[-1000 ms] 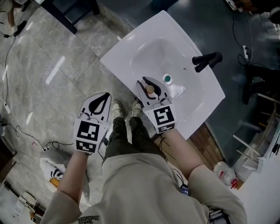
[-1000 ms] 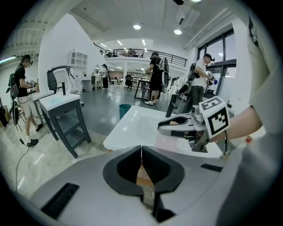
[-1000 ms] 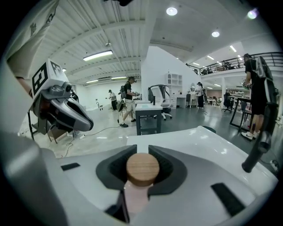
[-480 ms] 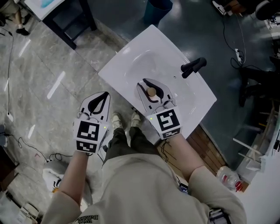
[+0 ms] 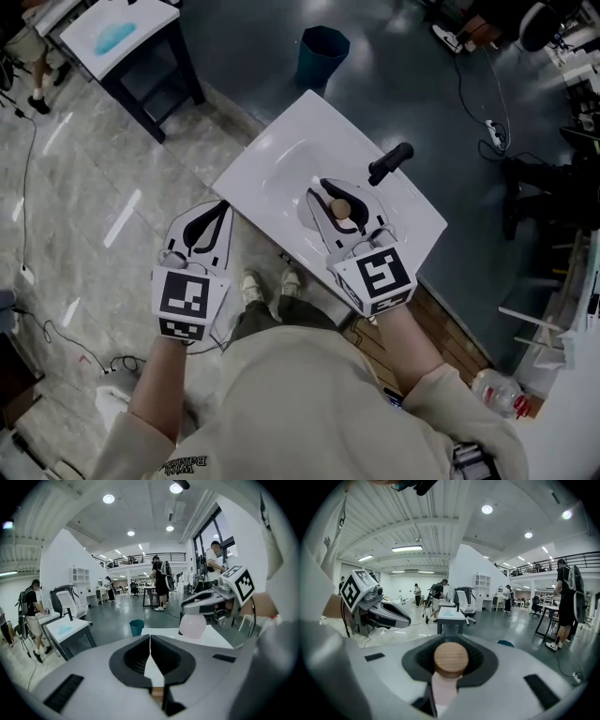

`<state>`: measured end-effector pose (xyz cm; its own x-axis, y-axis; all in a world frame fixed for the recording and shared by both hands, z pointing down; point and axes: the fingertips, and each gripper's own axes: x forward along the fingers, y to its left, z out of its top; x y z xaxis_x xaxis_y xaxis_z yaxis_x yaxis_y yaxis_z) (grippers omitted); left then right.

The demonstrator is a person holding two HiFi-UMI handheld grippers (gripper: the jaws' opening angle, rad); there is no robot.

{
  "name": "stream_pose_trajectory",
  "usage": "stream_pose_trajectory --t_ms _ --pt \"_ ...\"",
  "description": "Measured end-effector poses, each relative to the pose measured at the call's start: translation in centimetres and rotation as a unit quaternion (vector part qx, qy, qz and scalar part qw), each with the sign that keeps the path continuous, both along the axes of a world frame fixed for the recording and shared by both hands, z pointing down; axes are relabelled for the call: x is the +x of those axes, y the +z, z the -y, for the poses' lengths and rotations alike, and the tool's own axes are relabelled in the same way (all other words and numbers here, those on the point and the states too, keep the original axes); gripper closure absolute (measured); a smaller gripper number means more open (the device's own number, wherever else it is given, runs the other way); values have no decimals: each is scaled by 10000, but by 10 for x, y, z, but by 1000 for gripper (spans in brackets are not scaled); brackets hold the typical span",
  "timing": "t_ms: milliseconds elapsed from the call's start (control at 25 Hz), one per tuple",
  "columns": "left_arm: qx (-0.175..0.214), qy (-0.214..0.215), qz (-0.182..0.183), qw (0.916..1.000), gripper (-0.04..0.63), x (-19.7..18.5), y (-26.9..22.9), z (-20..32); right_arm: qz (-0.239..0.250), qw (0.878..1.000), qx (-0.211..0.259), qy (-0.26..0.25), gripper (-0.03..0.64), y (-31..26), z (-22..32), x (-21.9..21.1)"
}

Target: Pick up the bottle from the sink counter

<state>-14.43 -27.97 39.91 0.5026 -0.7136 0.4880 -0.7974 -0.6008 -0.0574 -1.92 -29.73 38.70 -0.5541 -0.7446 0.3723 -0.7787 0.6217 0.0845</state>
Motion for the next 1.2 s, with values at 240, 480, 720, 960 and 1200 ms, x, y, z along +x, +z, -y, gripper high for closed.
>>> stream_pose_trajectory --t_ms 240,480,720,960,1200 --pt "321 -22 -229 9992 588 3 -42 -11 45 10000 25 70 552 -36 -21 9" --pt "374 93 -363 9986 588 14 -55 -24 32 10000 40 73 552 -54 -45 18" --pt "296 151 -291 9990 588 17 -50 -33 98 9998 -176 58 552 -45 -64 21" --pt "132 214 -261 9993 588 27 -38 -38 79 9994 -320 70 552 -30 -68 25" --pt "70 339 -259 9991 588 39 -35 -38 85 9992 -360 124 552 -24 -63 30"
